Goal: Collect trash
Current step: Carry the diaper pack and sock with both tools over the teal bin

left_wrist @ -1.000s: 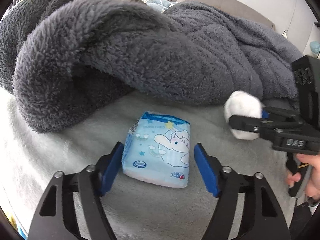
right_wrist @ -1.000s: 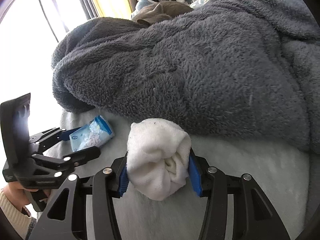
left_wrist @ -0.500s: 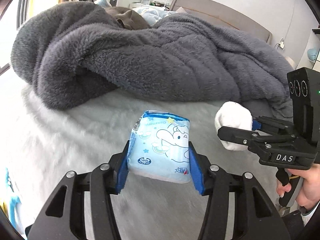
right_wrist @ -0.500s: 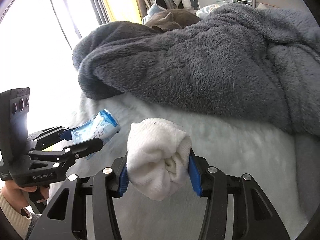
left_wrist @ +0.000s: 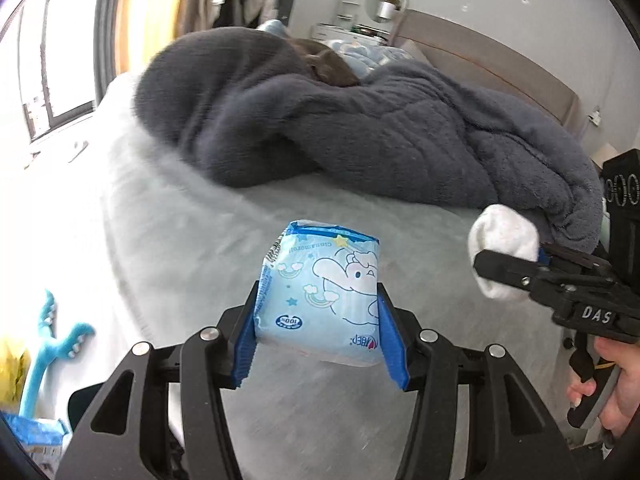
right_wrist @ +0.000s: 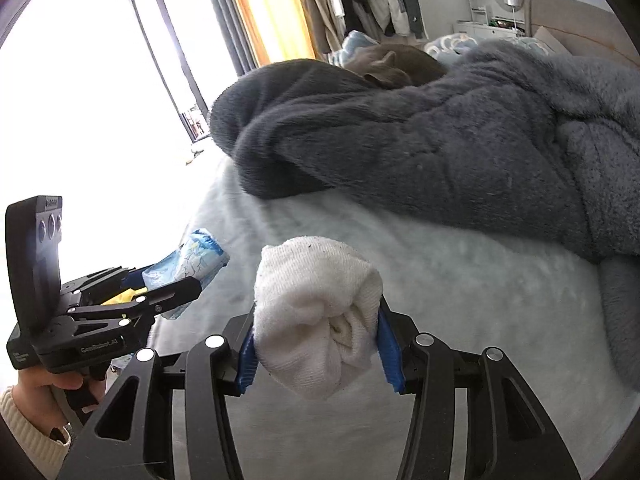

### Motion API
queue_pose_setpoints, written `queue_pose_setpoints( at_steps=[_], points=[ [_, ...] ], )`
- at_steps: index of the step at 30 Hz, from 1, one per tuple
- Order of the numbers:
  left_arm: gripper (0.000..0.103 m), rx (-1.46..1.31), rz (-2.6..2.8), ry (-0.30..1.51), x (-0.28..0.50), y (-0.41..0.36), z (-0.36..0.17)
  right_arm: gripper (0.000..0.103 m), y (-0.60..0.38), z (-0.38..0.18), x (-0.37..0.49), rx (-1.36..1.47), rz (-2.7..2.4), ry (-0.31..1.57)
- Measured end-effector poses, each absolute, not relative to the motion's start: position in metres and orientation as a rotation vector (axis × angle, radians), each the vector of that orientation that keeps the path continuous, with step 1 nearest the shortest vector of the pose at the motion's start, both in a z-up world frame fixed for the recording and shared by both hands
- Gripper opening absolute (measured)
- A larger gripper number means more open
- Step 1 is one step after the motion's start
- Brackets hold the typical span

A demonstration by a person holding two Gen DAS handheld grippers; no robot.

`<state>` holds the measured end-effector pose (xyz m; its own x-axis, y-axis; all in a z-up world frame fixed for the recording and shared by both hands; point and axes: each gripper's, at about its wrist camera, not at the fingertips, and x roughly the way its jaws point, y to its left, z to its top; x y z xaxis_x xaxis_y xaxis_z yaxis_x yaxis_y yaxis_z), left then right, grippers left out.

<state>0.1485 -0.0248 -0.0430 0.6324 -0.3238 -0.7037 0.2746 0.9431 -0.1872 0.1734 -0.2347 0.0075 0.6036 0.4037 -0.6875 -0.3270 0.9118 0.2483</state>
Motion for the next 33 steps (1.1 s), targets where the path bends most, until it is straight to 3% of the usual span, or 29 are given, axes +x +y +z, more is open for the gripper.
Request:
queue_pose_setpoints(
  at_steps=[33],
  points=[
    [0.056, -0.176, 0.038, 1.038, 0.074, 0.176, -0.093, 0.050, -0.037, 0.021, 0.139, 0.002, 0.688, 0.769]
  ],
)
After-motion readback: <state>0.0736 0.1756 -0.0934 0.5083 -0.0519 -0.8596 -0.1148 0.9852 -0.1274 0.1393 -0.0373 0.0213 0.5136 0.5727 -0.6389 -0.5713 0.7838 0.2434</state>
